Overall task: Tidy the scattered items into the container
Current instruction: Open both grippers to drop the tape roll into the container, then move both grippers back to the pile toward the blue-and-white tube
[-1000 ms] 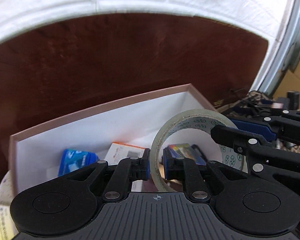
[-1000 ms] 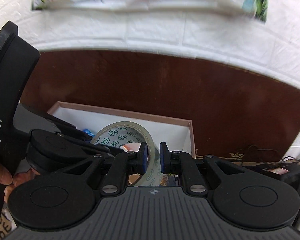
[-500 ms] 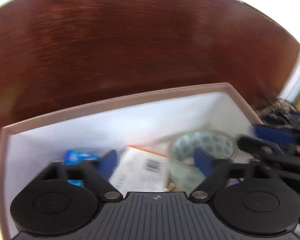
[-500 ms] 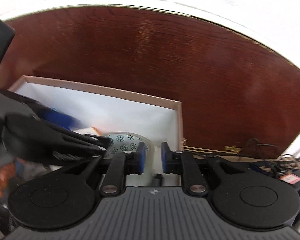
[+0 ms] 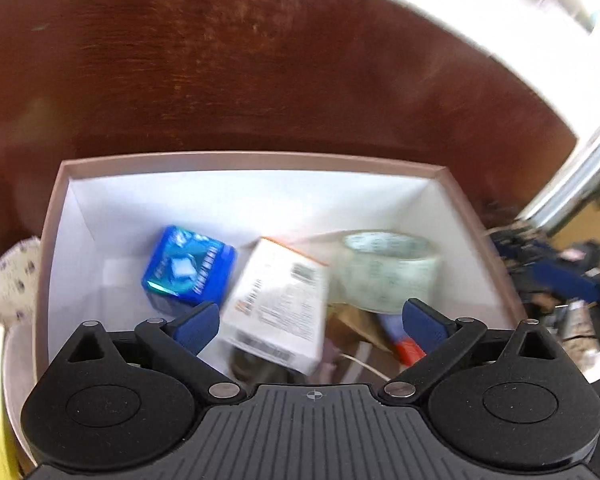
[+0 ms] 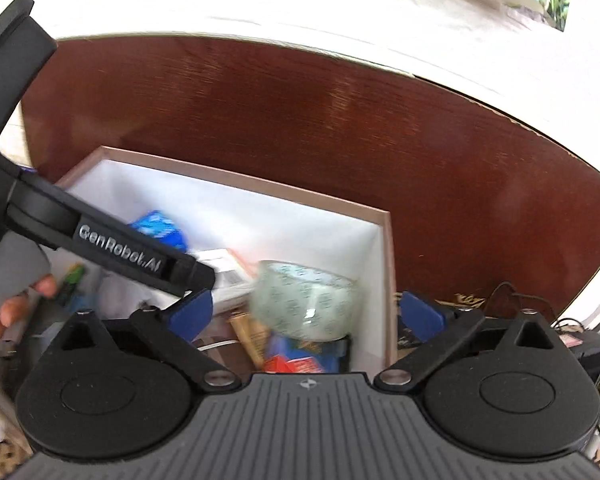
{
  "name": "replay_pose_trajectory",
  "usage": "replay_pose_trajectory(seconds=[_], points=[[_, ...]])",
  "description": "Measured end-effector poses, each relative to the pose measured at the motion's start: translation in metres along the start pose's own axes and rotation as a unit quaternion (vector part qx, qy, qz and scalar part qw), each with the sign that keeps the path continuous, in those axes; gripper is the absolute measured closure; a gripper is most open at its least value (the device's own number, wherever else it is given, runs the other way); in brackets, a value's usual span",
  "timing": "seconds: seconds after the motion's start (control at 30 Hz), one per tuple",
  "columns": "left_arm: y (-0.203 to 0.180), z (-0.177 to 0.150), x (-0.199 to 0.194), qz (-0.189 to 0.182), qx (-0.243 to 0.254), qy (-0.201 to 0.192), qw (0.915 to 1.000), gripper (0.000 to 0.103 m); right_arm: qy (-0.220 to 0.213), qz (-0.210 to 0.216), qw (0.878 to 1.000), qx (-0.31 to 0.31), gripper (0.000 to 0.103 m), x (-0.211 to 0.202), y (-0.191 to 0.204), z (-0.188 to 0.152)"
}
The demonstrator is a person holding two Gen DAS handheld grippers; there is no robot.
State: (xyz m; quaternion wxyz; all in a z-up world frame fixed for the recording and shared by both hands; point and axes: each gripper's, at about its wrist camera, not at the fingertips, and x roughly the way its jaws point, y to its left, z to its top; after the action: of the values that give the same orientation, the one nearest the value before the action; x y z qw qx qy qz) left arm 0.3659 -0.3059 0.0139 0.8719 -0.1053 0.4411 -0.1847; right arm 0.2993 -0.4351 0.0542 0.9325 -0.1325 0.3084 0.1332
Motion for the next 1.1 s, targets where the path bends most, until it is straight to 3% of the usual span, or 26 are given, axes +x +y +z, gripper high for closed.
replay_pose_trajectory(seconds=[0.17, 0.33, 0.5, 0.7, 0.9, 1.1], points=[[-0.002, -0.021, -0.040, -0.048, -0.005, -0.036, 0.9982, 0.000, -0.031, -0.009, 0.999, -0.044, 0.001, -0.039, 0.031, -0.002], [-0.008, -0.047, -0.084, -0.033, 0.057, -0.050, 0.9966, 0.000, -0.041, 0.000, 0.998, -0.054, 0.000, -0.069, 0.060, -0.004], [0.016, -0.086, -0.142, -0.022, 0.047, -0.089, 0.9947, 0.000, -0.061, 0.035, 0.997, -0.037, 0.000, -0.102, 0.096, -0.014], [0.060, -0.150, -0.198, 0.043, 0.022, -0.131, 0.9901, 0.000, -0.081, 0.109, 0.990, -0.033, 0.000, -0.130, 0.166, -0.037], [0.124, -0.207, -0.228, 0.067, -0.037, -0.110, 0.9909, 0.000, -0.085, 0.155, 0.981, -0.074, 0.000, -0.134, 0.251, -0.067], [0.184, -0.251, -0.238, 0.148, -0.050, -0.096, 0.9831, 0.000, -0.050, 0.195, 0.978, -0.056, 0.000, -0.110, 0.311, -0.095]])
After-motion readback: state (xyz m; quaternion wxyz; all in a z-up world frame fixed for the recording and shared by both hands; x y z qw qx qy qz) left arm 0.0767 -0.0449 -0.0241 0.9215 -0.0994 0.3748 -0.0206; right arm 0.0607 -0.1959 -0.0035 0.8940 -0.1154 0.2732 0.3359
